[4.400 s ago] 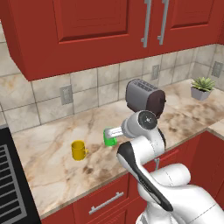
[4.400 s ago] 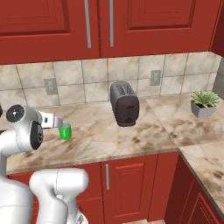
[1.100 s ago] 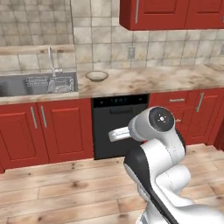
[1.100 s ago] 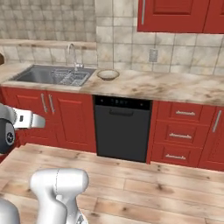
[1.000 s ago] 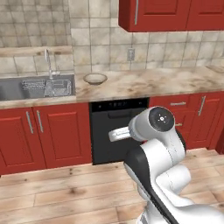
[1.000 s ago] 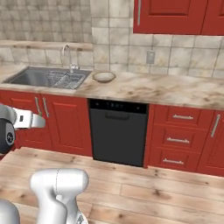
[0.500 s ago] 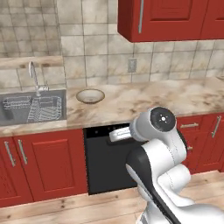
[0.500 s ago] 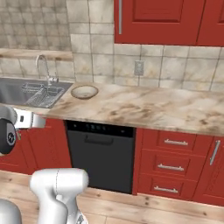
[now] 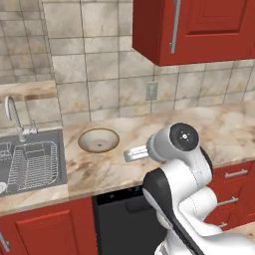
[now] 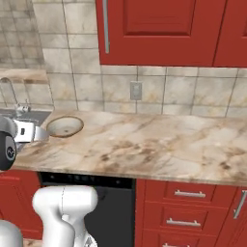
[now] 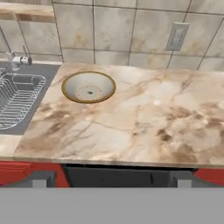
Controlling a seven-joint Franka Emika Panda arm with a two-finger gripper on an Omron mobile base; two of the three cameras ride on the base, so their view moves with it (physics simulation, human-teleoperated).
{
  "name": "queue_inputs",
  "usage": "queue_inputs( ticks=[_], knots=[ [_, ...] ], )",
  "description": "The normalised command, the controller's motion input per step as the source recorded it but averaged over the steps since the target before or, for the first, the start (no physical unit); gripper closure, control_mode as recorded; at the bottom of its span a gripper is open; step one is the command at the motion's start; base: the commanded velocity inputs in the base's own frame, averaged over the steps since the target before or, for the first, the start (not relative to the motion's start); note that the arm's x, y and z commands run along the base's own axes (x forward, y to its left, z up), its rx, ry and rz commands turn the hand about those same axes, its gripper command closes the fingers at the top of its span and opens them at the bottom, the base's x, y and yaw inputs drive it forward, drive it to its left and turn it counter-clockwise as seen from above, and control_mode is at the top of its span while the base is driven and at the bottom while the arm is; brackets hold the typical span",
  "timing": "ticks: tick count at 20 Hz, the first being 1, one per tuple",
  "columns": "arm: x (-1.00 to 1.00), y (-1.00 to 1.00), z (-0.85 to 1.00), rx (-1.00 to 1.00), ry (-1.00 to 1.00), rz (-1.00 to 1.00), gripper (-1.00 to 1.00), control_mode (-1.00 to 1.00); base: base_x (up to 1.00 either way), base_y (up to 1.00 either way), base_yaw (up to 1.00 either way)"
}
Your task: Clear the mugs and bowl far away from the sink.
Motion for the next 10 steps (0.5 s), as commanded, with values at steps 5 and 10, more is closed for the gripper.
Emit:
queue_inputs(
  ticks=[5, 10],
  knots=[
    [0.00, 0.00, 0.00, 0.00, 0.00, 0.00, -1.00, 1.00, 0.96, 0.12, -0.02],
    [0.14, 0.01, 0.00, 0.01, 0.08, 0.00, -1.00, -1.00, 0.59, 0.25, 0.00]
  ],
)
